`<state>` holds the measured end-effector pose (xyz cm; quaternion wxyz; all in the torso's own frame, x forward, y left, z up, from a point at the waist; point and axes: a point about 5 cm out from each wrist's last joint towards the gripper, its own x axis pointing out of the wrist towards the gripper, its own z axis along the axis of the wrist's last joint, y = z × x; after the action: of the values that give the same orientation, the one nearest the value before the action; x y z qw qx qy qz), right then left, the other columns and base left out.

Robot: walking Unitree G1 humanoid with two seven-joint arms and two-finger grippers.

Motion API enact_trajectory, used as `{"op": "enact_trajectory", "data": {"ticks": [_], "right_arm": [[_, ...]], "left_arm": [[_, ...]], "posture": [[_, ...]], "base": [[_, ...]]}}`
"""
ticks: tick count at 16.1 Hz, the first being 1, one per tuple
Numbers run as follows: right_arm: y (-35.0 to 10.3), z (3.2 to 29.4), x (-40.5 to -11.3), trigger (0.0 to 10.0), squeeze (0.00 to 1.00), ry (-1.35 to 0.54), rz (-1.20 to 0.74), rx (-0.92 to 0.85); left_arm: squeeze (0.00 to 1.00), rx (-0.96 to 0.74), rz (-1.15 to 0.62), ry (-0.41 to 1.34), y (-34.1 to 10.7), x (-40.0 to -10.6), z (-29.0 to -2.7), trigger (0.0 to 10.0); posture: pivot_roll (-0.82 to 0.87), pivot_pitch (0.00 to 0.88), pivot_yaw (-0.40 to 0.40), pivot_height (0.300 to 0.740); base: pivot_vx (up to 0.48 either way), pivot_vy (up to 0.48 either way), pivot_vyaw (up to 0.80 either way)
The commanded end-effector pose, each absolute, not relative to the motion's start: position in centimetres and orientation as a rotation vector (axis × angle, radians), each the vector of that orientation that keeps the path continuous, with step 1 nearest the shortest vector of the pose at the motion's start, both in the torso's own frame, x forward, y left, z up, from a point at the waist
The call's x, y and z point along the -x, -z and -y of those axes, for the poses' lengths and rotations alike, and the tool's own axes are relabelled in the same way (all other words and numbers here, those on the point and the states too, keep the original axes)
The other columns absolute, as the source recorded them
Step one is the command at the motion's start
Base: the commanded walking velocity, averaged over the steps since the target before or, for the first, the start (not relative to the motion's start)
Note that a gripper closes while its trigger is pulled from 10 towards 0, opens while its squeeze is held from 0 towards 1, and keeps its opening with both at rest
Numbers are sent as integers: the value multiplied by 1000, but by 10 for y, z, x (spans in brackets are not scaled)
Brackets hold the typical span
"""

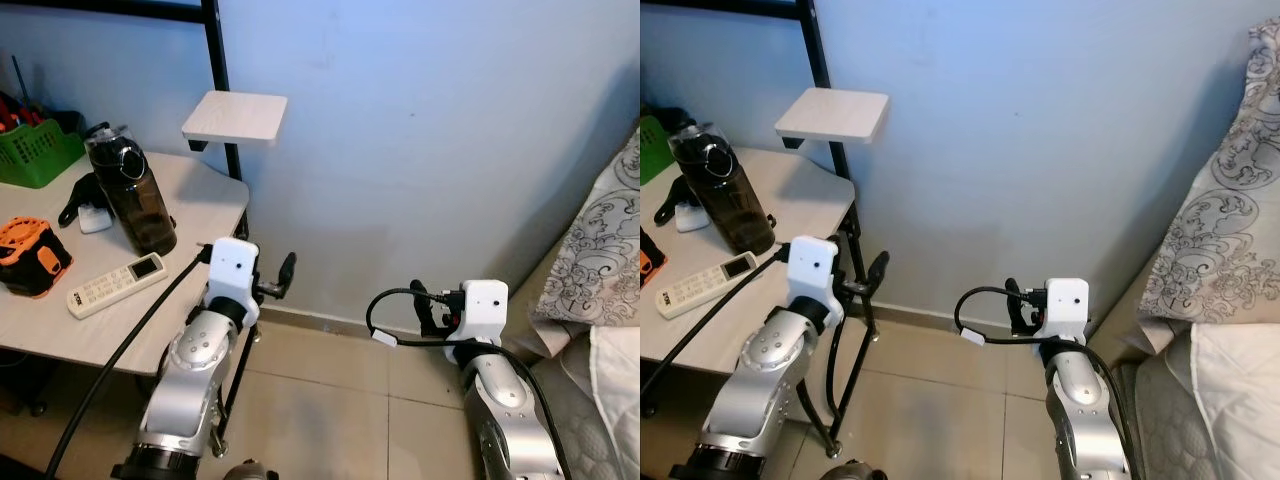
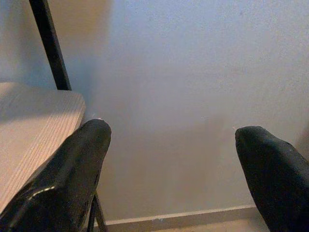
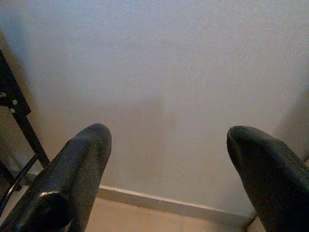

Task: Clean up the room

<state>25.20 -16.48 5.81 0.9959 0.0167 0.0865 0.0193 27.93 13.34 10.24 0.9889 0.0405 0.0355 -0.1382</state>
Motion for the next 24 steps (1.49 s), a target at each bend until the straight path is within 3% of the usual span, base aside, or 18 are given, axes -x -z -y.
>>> {"op": "enact_trajectory", "data": {"ticks": [1,2,3,10,21,24], "right_arm": [[-64,171,-252,10000,1000,-19,-146,-42],[-63,174,-257,10000,1000,-15,-157,12],[-63,174,-260,10000,0,-20,-166,44],[-58,169,-269,10000,0,17,-192,-37],[-66,174,-270,10000,0,42,-125,-3],[-66,174,-269,10000,0,62,-115,-20]], "left_arm": [[1000,-78,-50,279,-108,-282,-133,10000],[878,-74,-38,303,-110,-284,-130,10000],[0,-99,-32,314,-111,-285,-129,10000],[0,-49,-36,371,-108,-306,-122,10000],[0,-84,6,460,-110,-306,-120,10000],[0,-13,19,485,-111,-304,-121,10000]], "posture": [[121,0,-40,740],[119,0,-44,740],[118,0,-44,740],[122,0,-64,740],[98,0,-44,740],[101,0,-45,740]], "base": [[0,0,0],[0,0,0],[0,0,0],[0,-124,-760],[74,-104,-795],[0,160,-788]]}}
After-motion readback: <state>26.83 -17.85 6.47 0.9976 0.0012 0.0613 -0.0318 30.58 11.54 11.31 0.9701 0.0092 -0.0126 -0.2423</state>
